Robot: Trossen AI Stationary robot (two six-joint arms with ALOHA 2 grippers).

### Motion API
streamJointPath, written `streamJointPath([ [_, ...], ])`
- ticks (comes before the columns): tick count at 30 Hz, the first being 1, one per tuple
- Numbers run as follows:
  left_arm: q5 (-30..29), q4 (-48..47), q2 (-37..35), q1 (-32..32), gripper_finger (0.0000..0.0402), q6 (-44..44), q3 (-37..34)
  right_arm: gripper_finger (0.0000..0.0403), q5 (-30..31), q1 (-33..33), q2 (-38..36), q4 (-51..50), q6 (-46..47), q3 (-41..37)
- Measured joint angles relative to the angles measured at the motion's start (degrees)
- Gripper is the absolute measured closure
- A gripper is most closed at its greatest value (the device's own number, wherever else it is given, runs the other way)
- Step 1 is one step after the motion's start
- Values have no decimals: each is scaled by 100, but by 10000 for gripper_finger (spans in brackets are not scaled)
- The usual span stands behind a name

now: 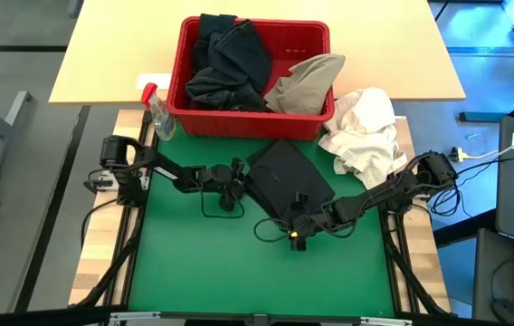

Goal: Fold Laundry from Bin
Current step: Fold the black shorts

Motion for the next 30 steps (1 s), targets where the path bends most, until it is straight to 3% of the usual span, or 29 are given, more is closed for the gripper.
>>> streamJointPath([
  [4, -235, 260, 27, -1, 370, -116, -4, 150, 0, 0, 0, 6, 50, 4],
  [6, -335, 342, 27, 0, 391, -230, 7, 150, 2, 0, 0, -58, 170, 70],
  [9, -359, 325, 27, 0, 391, -468, 50, 150, 52, 0, 0, -149, 319, 301],
  [15, -367, 272, 27, -48, 397, -744, 58, 150, 889, -46, 0, -675, 619, 583],
  [24, -359, 268, 25, -48, 396, -875, 59, 150, 687, -388, 671, -492, 1184, 581],
  [30, -369, 283, 24, -91, 396, -1072, 68, 150, 1229, -460, 852, -1136, 1518, 581],
])
